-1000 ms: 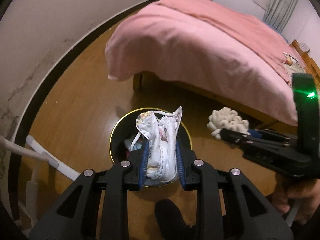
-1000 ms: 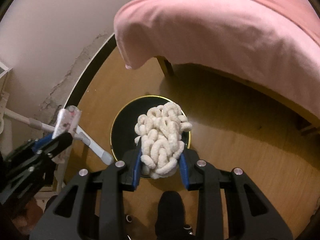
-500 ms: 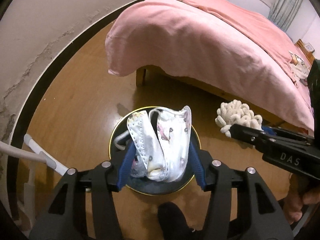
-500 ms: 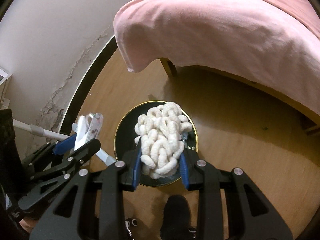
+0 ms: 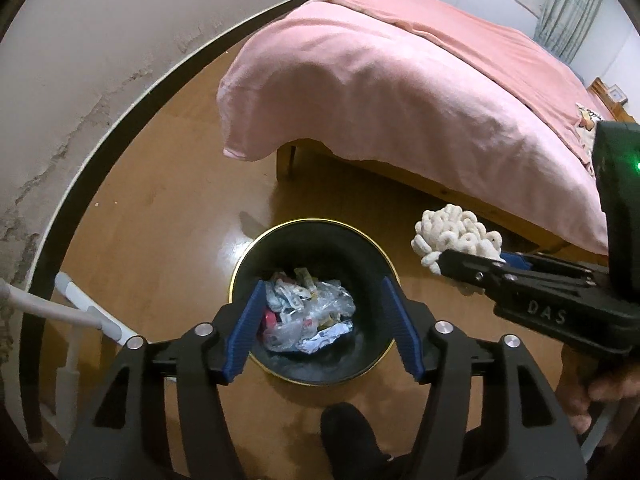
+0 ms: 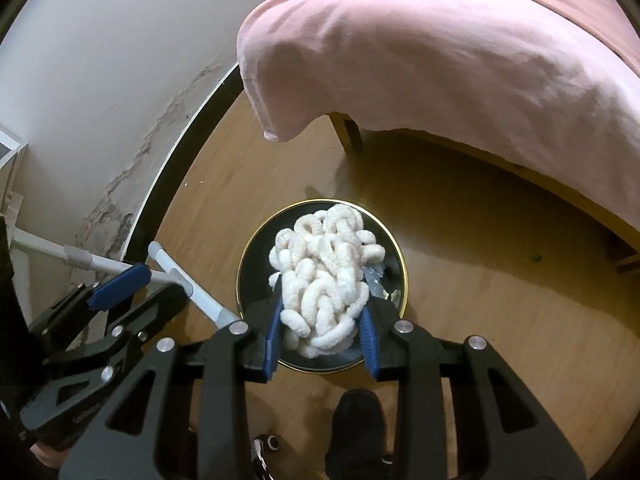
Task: Collect trash
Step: 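Carry the yarn and patterned cloth over the black bin and open both tools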
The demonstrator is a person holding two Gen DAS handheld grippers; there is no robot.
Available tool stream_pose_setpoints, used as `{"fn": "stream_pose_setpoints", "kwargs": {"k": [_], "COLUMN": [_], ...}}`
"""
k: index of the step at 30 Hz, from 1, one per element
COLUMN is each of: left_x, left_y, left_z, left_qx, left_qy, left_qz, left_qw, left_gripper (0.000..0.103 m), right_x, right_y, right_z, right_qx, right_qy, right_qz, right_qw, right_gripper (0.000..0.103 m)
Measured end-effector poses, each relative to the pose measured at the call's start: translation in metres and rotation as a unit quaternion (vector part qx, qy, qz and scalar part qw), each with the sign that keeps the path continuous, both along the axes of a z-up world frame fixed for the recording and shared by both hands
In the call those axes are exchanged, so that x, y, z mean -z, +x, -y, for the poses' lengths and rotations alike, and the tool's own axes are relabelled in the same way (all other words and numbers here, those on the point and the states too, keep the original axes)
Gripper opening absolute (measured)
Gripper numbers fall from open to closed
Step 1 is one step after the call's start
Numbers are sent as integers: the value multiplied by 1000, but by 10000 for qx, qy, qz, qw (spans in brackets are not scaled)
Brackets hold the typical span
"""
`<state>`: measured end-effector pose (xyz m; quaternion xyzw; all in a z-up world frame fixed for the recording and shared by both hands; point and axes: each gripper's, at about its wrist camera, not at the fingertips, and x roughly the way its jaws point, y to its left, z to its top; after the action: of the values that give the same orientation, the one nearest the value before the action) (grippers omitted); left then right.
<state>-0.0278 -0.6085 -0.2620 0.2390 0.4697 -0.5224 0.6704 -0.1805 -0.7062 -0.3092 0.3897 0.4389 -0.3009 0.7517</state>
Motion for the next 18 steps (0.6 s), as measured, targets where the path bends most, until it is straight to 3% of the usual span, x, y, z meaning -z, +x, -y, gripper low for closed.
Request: {"fn": "stream_pose_setpoints", "kwargs": {"k": [4,7,11,15,18], "left_x": [-10,-20,-42,-68,-97], "left_y": [1,0,-5,-11,-11], "left_z": [-13,-24,-42,-57,-74], "left_qx": [-34,-84,-117,-153,-264], "left_qy": [-11,-47,-166,-261,-376], "left_qz": [78,145,253,519,613], "left_qw": [10000,9998,9995,9982,9971], "left_gripper": [62,64,73,87,90], "right_x": [-2,-5,-13,-24,-33], "right_y": [6,13,23,33,41], "right_z": [-4,-8,-15,-24,-30], "right_qx": [-55,-122,-230,-281,-323], "right_qy": [-10,-37,-141,-279,-247], "right_qz": [26,32,34,52,115], "right_qw": [10000,9999,9996,9992,9991], "right_gripper": [34,42,52,68,73]}}
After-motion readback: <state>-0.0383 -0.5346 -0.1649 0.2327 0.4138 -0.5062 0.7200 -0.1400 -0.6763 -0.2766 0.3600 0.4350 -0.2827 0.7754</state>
